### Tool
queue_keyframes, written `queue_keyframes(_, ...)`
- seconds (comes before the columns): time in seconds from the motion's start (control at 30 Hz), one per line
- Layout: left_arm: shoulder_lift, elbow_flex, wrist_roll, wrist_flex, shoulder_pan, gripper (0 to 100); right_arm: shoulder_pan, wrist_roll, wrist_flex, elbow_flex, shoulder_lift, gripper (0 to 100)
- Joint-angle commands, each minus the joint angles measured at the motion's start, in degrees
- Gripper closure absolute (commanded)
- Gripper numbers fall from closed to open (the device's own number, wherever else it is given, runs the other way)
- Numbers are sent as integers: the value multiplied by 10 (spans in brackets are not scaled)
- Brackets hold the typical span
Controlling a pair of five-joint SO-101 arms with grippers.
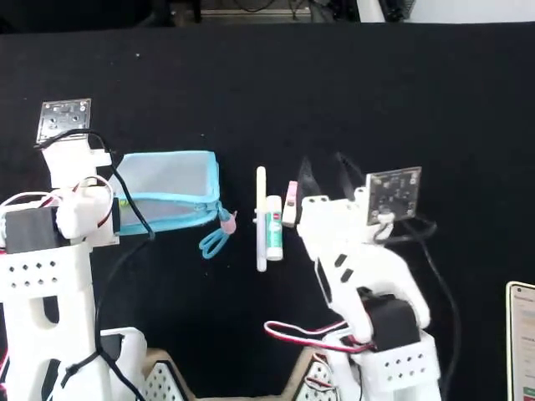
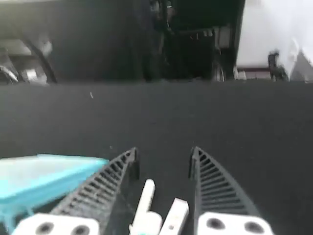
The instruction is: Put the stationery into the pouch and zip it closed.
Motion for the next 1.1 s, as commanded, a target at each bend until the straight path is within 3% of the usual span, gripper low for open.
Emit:
queue_keyframes(0.0, 2, 7, 8, -1, 1, 968, 13, 3, 3, 27, -3, 832)
queue_keyframes(0.27, 2, 7, 8, -1, 1, 968, 15, -32, -40, 38, 75, 829)
queue_keyframes(0.53, 2, 7, 8, -1, 1, 968, 13, -40, -126, -47, 371, 831)
queue_keyframes(0.77, 2, 7, 8, 1, 0, 968, 12, -192, -123, -200, 627, 828)
queue_keyframes(1.07, 2, 8, 8, 1, -1, 968, 17, -195, -113, -315, 825, 828)
